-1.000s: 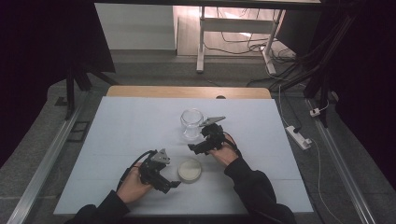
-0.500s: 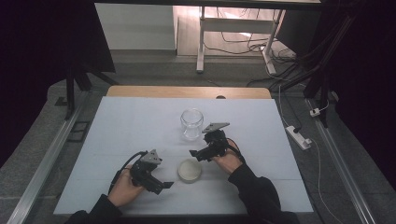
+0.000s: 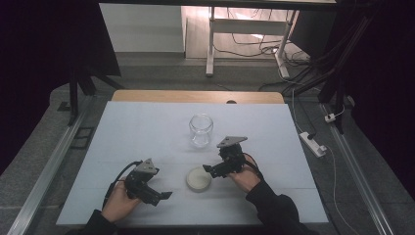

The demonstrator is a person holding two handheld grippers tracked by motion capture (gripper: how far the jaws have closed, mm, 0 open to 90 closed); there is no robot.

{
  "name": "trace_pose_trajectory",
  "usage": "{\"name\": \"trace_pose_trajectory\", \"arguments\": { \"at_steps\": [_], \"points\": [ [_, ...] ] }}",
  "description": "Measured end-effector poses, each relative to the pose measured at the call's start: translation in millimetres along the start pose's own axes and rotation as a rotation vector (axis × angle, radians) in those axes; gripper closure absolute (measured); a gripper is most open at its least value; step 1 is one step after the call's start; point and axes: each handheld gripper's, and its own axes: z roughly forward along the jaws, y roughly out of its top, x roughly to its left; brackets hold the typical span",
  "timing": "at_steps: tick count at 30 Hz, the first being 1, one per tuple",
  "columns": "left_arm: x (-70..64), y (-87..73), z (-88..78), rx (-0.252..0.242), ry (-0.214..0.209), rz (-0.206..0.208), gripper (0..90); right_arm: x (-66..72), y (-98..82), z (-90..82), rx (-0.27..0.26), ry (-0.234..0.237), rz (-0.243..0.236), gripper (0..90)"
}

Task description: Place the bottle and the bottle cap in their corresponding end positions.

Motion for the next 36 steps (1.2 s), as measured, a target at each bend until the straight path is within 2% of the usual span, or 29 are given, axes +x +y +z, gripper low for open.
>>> {"name": "trace_pose_trajectory", "arguments": {
  "at_steps": [30, 36],
  "points": [
    [4.8, -59.3, -52.0, -0.066, 0.085, -0.158, 0.0, -1.2, -61.2, -65.1, 0.004, -0.081, 0.061, 0.0],
    [3.7, -68.9, -60.9, -0.078, 0.112, -0.175, 0.0, 0.9, -75.3, -81.3, 0.012, -0.11, 0.073, 0.0]
  ]
}}
